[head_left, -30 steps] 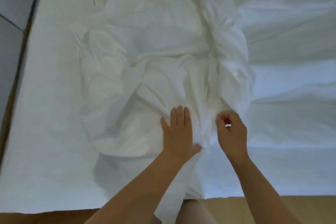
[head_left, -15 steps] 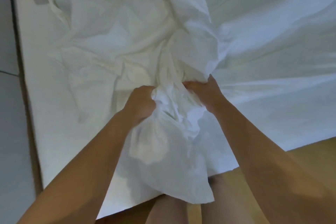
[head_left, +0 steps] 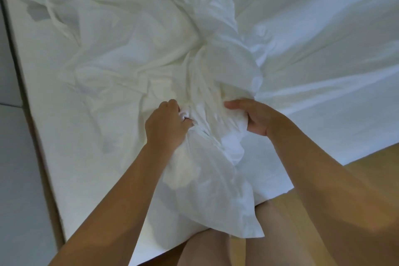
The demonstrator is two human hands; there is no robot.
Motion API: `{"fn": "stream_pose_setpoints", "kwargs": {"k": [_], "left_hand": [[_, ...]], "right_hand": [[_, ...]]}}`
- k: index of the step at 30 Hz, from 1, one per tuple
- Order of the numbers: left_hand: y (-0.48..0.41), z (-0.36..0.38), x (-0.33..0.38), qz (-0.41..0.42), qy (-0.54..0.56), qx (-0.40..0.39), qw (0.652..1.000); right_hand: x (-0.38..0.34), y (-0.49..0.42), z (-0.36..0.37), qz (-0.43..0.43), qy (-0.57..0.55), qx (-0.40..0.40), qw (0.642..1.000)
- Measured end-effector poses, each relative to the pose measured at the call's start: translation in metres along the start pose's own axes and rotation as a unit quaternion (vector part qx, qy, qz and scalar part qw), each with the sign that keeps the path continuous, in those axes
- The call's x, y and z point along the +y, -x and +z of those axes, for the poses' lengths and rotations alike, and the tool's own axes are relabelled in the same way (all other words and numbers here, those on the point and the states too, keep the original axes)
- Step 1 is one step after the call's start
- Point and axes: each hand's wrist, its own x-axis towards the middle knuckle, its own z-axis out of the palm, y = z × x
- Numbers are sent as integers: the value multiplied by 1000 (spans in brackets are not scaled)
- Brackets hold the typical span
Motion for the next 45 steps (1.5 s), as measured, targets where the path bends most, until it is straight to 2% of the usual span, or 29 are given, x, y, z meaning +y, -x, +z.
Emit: {"fn": "stream_pose_setpoints", "kwargs": {"k": [2,4,6,7,8,10,12,13,15,17,18,22,26,29,35,40,43,45], "left_hand": [[0,2,1,25,-13,-5,1000],[0,5,1,37,-1,-2,999],[0,7,-2,29,28,-8,999],[0,7,-5,22,37,-11,999],[0,7,-6,13,38,-20,999],[1,5,-4,3,8,-69,998],[5,5,6,11,-8,-132,991],[7,6,11,2,12,-170,985],[11,9,22,-72,104,-256,958],[15,16,30,-122,130,-301,937],[18,20,32,-117,110,-291,943],[13,17,19,-13,62,-147,987],[8,-17,-2,39,11,-120,992],[15,-48,-23,53,-7,-92,994],[41,-97,-86,2,-59,-27,998],[45,-75,-65,-27,-97,-61,993],[41,-61,-39,-103,-142,-90,980],[41,-48,-7,-130,-173,-80,973]], "right_hand": [[1,-6,19,29,169,-18,985],[4,-15,38,20,308,-28,951],[7,-21,48,9,376,28,926],[8,-23,48,3,367,53,929],[10,-24,46,-2,317,68,946],[14,-21,35,18,143,75,987],[17,-19,24,55,11,69,996],[18,-19,19,69,-10,61,996],[16,-18,17,85,2,60,995],[14,-16,21,86,34,79,993],[14,-15,24,79,50,92,991],[15,-9,41,13,116,121,986],[11,-7,70,-78,208,141,965],[4,5,76,-133,220,185,949],[-51,49,0,-166,163,342,911],[-37,27,-22,-120,217,297,922],[-32,21,-42,-112,205,261,937],[-36,18,-52,-102,204,230,946]]}}
